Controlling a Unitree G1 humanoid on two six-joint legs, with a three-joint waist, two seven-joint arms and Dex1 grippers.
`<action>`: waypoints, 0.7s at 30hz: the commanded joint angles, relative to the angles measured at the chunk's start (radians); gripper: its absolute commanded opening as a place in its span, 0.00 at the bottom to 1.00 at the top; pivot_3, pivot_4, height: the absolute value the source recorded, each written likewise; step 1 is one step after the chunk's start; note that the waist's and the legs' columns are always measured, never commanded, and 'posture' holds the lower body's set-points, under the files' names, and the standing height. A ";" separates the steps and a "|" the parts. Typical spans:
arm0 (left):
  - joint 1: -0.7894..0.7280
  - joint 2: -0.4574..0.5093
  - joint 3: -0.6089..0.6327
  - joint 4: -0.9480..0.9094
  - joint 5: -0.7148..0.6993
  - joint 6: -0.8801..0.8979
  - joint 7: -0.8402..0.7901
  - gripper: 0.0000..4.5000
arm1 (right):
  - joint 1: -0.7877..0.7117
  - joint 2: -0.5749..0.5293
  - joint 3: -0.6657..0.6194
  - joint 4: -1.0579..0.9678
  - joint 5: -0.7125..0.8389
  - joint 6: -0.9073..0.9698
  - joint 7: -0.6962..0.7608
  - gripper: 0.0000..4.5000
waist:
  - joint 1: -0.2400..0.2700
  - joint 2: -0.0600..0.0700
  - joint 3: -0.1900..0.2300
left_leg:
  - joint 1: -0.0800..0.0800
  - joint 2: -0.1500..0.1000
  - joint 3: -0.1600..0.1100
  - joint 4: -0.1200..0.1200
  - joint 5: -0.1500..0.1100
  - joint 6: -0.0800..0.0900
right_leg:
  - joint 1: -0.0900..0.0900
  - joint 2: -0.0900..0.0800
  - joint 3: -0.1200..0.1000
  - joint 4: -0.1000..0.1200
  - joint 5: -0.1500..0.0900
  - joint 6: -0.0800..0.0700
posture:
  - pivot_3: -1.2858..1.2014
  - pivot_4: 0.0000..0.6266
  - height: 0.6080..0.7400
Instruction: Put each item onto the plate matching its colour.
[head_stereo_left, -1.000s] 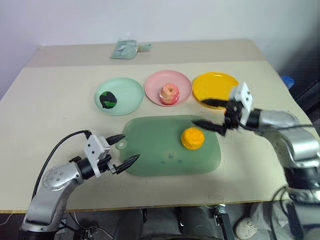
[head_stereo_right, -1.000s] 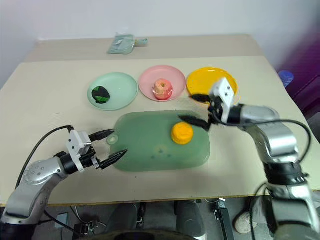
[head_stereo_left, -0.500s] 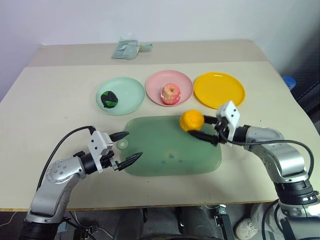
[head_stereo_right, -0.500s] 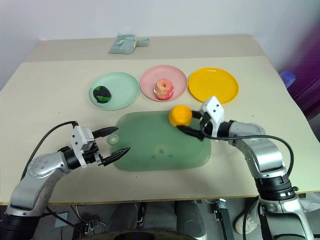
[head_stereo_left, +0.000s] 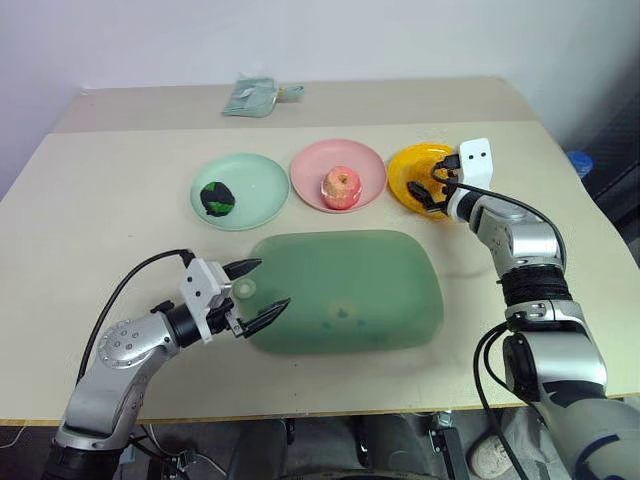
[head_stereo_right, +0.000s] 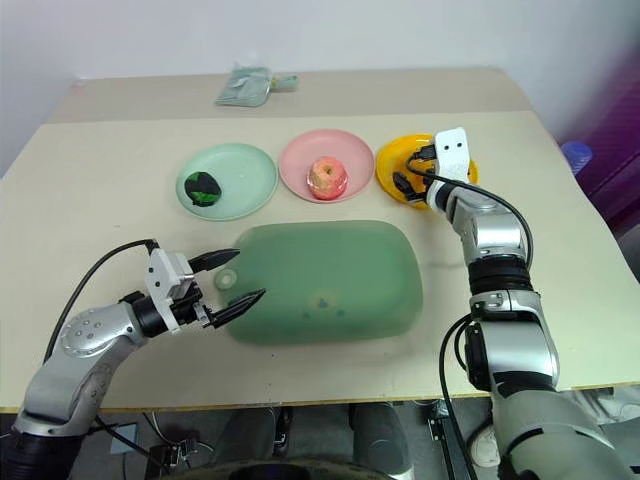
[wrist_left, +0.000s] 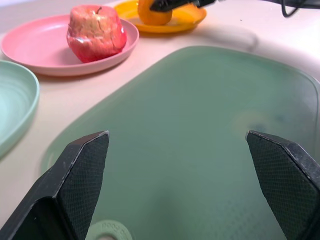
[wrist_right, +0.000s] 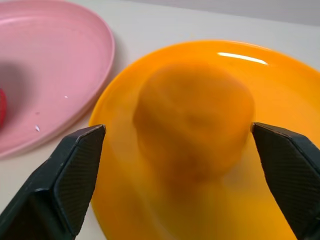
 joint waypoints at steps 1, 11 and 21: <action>0.023 -0.002 0.090 -0.016 0.024 -0.019 0.073 1.00 | 0.061 -0.096 0.000 -0.156 -0.008 -0.127 0.141 0.99 | 0.003 0.000 0.000 | 0.000 0.000 0.000 0.000 0.000 0.000 | 0.000 0.000 0.000 0.000 0.000 0.000 | 0.52 0.24 1.00; 0.131 0.057 0.406 0.187 0.076 -0.065 0.172 1.00 | 0.512 -0.368 -0.224 -0.409 0.203 -0.071 0.490 0.99 | 0.001 0.000 0.000 | 0.001 0.001 -0.001 0.000 0.000 0.001 | 0.003 0.000 -0.001 -0.001 0.000 0.000 | 0.52 0.24 1.00; 0.203 0.037 0.502 0.128 0.046 -0.011 0.215 1.00 | 0.617 -0.366 -0.250 -0.400 0.199 -0.075 0.486 0.99 | 0.002 0.000 0.000 | 0.004 0.001 -0.001 0.001 0.000 0.001 | 0.005 0.000 -0.001 -0.001 0.000 0.000 | 0.52 0.24 1.00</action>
